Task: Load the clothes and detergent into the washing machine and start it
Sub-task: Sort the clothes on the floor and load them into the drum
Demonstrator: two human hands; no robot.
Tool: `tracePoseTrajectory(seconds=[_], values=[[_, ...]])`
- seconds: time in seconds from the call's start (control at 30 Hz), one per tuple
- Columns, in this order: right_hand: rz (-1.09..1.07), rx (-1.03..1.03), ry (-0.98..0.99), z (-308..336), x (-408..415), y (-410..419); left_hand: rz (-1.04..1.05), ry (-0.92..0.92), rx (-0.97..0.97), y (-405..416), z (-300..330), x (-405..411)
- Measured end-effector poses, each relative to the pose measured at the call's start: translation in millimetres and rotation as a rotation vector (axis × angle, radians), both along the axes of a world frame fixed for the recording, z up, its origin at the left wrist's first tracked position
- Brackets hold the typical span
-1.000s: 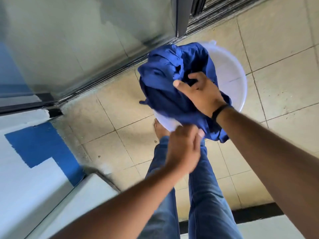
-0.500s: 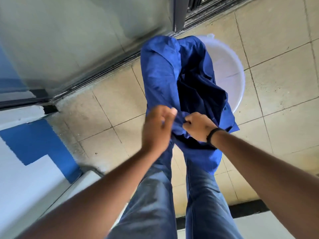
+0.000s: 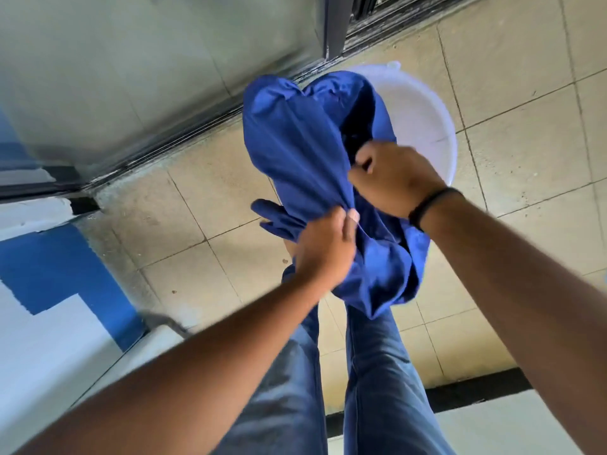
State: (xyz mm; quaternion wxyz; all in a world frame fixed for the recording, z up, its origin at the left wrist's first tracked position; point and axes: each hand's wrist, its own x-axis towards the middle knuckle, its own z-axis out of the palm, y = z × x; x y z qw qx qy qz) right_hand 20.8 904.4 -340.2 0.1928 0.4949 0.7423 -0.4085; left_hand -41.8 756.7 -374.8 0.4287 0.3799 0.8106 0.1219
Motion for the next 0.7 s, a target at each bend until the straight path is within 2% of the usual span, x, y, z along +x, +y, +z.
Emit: tracePoseTrajectory(seconds=[0.07, 0.13, 0.2, 0.27, 0.33, 0.47, 0.57, 0.6, 0.63, 0.7], values=[[-0.253, -0.125, -0.006, -24.7, -6.0, 8.2, -0.157, -0.139, 0.074, -26.4, 33.6, 30.5], [-0.290, -0.244, -0.080, -51.7, -9.8, 3.0, -0.344, -0.323, 0.136, -48.0, 74.0, 55.2], [-0.146, -0.339, -0.200, -73.4, -6.7, -11.9, -0.464, -0.443, 0.176, -60.9, 103.9, 68.7], [0.057, -0.378, -0.282, -84.9, 0.7, -29.0, -0.472, -0.491, 0.208, -67.7, 112.9, 68.4], [0.146, -0.356, -0.272, -85.1, 9.5, -46.2, -0.398, -0.416, 0.238, -66.3, 107.3, 53.9], [0.168, -0.230, -0.110, -52.0, 13.2, -74.3, -0.029, -0.188, 0.288, -45.0, 73.7, 4.5], [0.308, -0.226, 0.043, -13.7, 11.1, -87.7, 0.148, 0.124, 0.383, -13.0, 28.8, -40.4], [0.350, -0.285, 0.096, 0.7, 9.1, -89.9, 0.152, 0.187, 0.331, -1.9, 12.4, -53.6], [0.384, -0.363, 0.150, 15.4, 5.5, -90.8, 0.135, 0.193, 0.196, 10.0, -5.2, -65.5], [0.477, -0.506, 0.217, 42.5, -4.1, -92.1, 0.117, 0.005, -0.155, 29.8, -29.3, -80.9]])
